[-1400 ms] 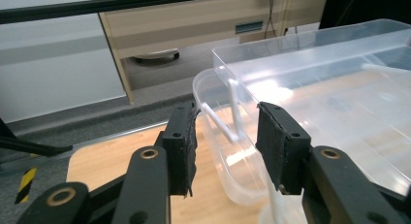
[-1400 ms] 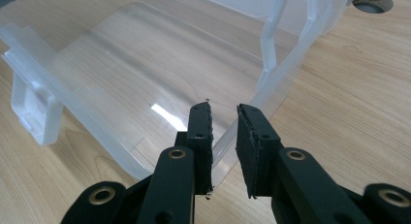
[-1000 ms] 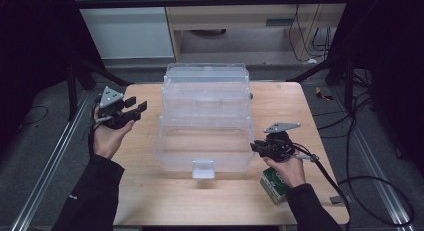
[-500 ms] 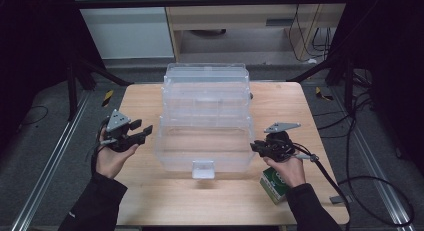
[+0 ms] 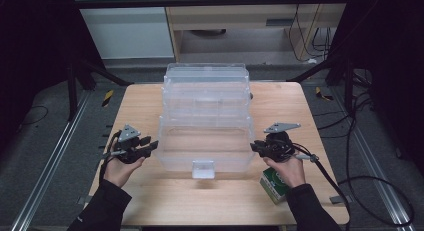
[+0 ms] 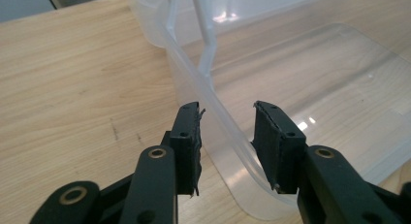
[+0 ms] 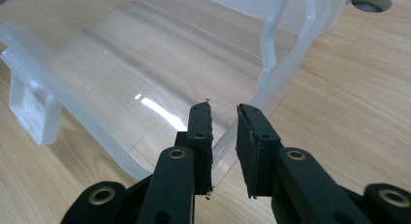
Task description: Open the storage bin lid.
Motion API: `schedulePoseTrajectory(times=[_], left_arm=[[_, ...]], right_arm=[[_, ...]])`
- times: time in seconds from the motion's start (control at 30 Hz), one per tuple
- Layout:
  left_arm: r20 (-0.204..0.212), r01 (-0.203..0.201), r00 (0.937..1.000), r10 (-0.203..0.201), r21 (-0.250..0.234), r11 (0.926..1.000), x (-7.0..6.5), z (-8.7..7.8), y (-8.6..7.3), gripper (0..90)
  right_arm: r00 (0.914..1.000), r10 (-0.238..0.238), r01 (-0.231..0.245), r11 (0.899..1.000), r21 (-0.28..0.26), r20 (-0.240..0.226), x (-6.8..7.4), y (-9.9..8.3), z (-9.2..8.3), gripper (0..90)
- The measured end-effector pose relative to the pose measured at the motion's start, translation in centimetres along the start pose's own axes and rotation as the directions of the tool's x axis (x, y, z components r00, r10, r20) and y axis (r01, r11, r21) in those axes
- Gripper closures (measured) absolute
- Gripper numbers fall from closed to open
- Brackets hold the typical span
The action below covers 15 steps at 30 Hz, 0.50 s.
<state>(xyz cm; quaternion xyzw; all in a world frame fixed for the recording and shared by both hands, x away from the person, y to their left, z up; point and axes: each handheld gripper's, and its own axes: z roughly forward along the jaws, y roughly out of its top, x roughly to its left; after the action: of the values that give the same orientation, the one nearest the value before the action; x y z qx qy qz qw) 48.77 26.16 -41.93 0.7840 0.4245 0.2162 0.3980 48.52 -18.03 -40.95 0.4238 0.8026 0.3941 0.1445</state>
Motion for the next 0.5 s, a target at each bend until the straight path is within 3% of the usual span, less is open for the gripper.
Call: schedulePoseTrajectory(times=[0.17,0.3,0.5], left_arm=[[0.001,0.003,1.0000,-0.003,0.011,0.9999,-0.44,0.37,-0.03,67.1],[0.010,0.037,0.9993,-0.037,-0.001,0.9993,-0.37,0.36,-0.20,67.8],[0.002,0.032,0.9995,-0.032,0.001,0.9995,-0.70,0.21,-0.25,68.4]], right_arm=[[1.0000,0.002,-0.002,1.000,-0.001,0.001,0.02,-0.01,0.00,76.2],[1.0000,-0.001,0.001,1.000,0.000,0.000,-0.01,-0.01,0.00,76.2],[0.9999,-0.015,0.015,1.000,0.003,0.006,0.00,0.06,-0.01,76.2]])
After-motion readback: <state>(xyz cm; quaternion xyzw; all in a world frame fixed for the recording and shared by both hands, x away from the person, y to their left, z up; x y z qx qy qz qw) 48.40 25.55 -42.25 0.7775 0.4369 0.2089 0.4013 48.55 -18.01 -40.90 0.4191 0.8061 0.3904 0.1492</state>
